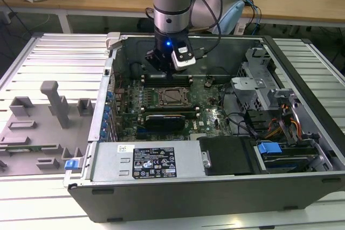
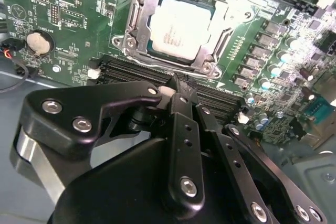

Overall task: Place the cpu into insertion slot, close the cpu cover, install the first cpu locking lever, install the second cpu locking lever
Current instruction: 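Install the first cpu locking lever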

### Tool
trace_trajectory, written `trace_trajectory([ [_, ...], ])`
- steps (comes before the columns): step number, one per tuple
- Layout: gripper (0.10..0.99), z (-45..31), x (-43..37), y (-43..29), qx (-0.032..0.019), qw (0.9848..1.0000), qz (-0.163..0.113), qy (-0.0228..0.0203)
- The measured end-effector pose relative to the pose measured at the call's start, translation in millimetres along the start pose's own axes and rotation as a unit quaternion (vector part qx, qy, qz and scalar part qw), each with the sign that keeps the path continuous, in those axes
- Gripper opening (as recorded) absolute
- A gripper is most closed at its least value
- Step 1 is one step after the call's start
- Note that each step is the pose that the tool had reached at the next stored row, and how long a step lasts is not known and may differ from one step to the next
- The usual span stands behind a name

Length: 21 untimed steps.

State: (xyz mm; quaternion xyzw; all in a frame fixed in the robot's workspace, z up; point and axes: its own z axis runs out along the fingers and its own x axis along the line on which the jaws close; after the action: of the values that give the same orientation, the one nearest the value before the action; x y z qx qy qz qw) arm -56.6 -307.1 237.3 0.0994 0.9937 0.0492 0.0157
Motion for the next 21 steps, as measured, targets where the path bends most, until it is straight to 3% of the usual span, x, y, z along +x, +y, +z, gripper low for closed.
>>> trace_trajectory([
  [5, 0.106, -0.4, -1.1, -5.6, 0.0020, 0.9999, -0.016, 0.0014],
  [10, 0.106, -0.9, -2.0, -12.1, 0.0156, 0.9997, -0.019, -0.0005],
  [13, 0.106, -1.2, -2.5, -15.0, 0.0182, 0.9996, -0.022, -0.0003],
  [17, 0.106, -0.9, -7.3, -18.6, 0.0198, 0.9993, -0.031, 0.0055],
  [21, 0.106, -0.6, -20.0, -19.3, 0.0229, 0.9990, -0.034, 0.0169],
])
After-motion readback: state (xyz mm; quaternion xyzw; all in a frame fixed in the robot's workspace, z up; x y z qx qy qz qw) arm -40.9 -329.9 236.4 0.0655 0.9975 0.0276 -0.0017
